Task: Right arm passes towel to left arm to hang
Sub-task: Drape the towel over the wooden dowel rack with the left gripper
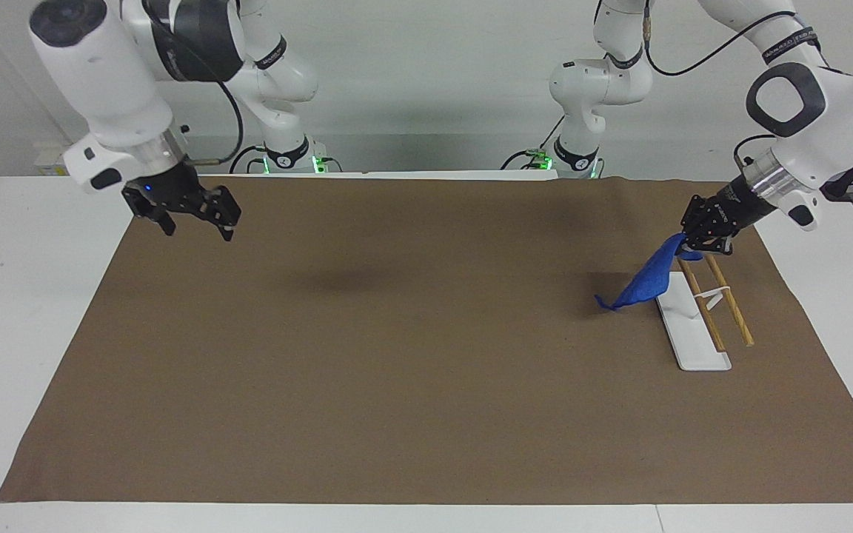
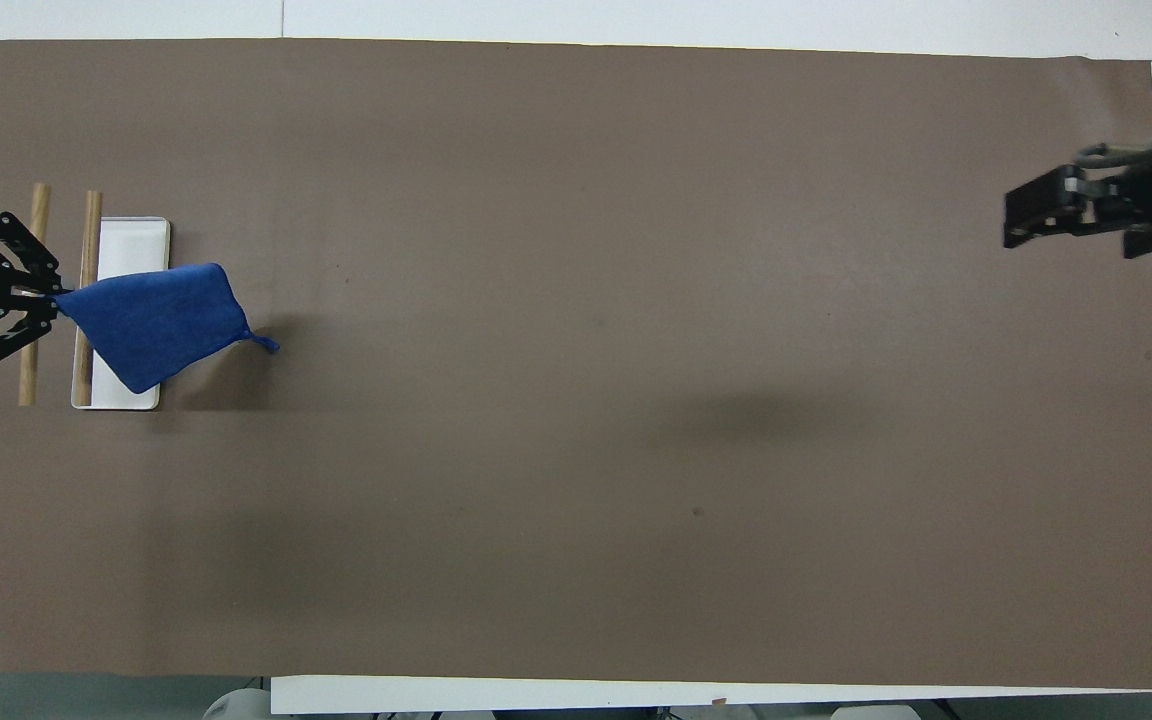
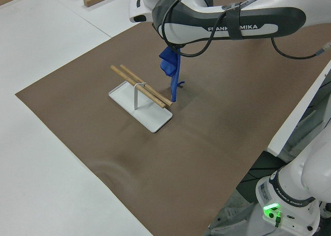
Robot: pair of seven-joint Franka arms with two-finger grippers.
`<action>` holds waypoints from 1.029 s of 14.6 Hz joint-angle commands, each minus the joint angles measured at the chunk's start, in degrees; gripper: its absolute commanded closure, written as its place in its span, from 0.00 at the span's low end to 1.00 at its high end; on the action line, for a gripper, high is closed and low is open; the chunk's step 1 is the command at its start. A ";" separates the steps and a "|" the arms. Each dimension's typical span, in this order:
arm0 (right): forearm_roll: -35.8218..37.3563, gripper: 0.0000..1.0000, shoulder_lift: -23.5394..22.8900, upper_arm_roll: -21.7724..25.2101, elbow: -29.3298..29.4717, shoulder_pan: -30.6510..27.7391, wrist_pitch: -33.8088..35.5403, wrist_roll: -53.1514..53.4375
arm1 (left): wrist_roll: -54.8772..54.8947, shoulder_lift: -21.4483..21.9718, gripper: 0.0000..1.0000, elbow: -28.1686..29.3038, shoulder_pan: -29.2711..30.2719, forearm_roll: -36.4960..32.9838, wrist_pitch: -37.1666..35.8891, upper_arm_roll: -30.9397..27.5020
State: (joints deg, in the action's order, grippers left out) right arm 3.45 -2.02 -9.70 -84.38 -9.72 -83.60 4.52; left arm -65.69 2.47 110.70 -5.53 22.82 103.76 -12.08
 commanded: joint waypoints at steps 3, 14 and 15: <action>2.17 0.00 2.72 7.48 5.10 2.85 10.91 -7.15 | 5.92 -0.36 1.00 -1.44 0.43 -1.20 5.30 -4.25; -0.02 0.00 6.51 11.01 -2.19 4.53 5.56 -8.92 | 25.95 -3.61 1.00 -1.01 1.31 -1.29 17.08 -11.12; -0.20 0.00 6.42 11.02 -2.28 4.71 5.56 -8.92 | 27.01 -3.62 1.00 -0.66 1.31 -1.20 17.09 -11.21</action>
State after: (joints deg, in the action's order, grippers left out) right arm 4.78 2.78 0.92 -84.43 -4.97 -76.82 -3.16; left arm -41.26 -0.76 109.31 -3.97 22.23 118.99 -23.07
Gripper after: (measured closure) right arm 0.000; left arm 0.982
